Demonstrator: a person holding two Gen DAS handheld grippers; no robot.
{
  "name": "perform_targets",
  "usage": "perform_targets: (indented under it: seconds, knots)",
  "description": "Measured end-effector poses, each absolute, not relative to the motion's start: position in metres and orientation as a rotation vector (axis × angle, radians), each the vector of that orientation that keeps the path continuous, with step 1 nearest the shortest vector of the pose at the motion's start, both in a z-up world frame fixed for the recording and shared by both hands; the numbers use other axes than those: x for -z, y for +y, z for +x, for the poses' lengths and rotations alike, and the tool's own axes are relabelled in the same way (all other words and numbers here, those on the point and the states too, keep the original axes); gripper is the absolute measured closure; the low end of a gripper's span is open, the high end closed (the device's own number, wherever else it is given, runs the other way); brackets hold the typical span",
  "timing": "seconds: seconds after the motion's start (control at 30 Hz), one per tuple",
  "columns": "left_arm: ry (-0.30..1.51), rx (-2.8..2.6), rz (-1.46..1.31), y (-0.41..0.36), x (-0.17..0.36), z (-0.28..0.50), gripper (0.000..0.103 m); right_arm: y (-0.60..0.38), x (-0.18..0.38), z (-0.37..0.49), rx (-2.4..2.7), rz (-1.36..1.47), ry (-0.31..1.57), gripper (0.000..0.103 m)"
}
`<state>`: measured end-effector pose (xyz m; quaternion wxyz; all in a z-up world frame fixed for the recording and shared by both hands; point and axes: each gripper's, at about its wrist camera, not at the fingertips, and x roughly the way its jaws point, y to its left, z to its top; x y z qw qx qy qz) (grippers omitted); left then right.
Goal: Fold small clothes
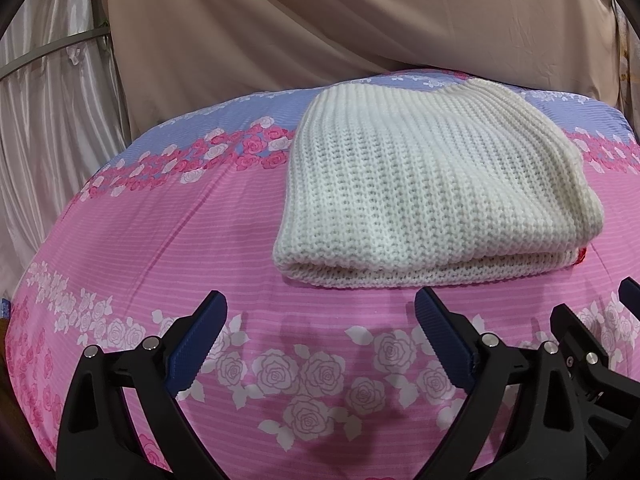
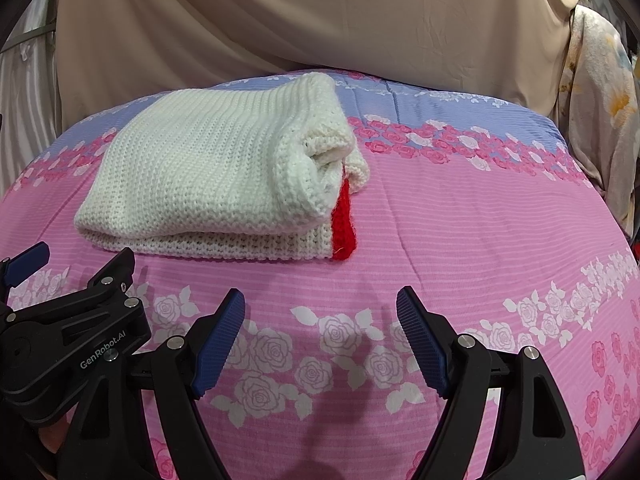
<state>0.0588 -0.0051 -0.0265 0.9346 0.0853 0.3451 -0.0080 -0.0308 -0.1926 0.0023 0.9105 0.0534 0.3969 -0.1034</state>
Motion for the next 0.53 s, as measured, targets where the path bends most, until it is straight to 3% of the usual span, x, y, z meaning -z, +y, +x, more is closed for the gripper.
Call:
perform_targets:
  seconds: [0.53]
  knots:
    - [0.691,0.014,0.191,-0.009,0.0236,0.0554,0.015,-0.191,-0.005,-0.0327,0.229,0.098,0.816,0.027]
